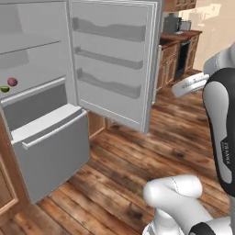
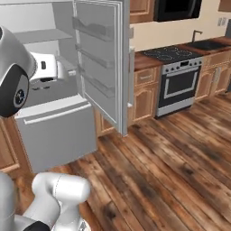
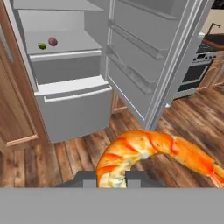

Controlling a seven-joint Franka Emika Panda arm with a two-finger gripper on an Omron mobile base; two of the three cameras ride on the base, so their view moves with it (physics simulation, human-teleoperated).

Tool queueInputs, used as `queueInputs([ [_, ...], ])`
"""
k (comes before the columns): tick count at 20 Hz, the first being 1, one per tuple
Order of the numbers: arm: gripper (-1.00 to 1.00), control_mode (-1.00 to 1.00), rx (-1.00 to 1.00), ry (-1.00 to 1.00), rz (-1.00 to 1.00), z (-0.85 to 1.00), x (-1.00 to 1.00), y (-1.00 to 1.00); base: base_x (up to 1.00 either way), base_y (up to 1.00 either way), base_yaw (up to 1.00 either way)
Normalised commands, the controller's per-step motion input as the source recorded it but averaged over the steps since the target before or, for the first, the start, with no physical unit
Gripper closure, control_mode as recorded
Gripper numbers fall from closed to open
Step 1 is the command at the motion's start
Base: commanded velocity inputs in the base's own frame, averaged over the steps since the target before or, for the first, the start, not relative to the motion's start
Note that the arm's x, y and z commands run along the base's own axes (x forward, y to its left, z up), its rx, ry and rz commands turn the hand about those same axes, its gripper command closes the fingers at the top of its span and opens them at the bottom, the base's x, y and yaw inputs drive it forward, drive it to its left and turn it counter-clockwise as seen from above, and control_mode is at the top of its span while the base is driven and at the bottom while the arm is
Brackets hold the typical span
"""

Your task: Open the fridge, remove the kiwi, onion, and shrimp, and place them on any counter.

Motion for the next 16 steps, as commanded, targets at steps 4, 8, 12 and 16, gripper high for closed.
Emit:
queueInputs([
  [4, 1.0, 1.0, 0.0, 0.0, 0.0, 0.0, 0.0, 0.0, -0.93, 0.0, -0.48],
  [8, 1.0, 1.0, 0.0, 0.0, 0.0, 0.0, 0.0, 0.0, -0.84, 0.0, -0.52],
  [12, 1.0, 1.0, 0.0, 0.0, 0.0, 0.0, 0.0, 0.0, -0.63, 0.0, -0.55],
  [16, 1.0, 1.0, 0.0, 0.0, 0.0, 0.0, 0.0, 0.0, -0.53, 0.0, -0.55],
])
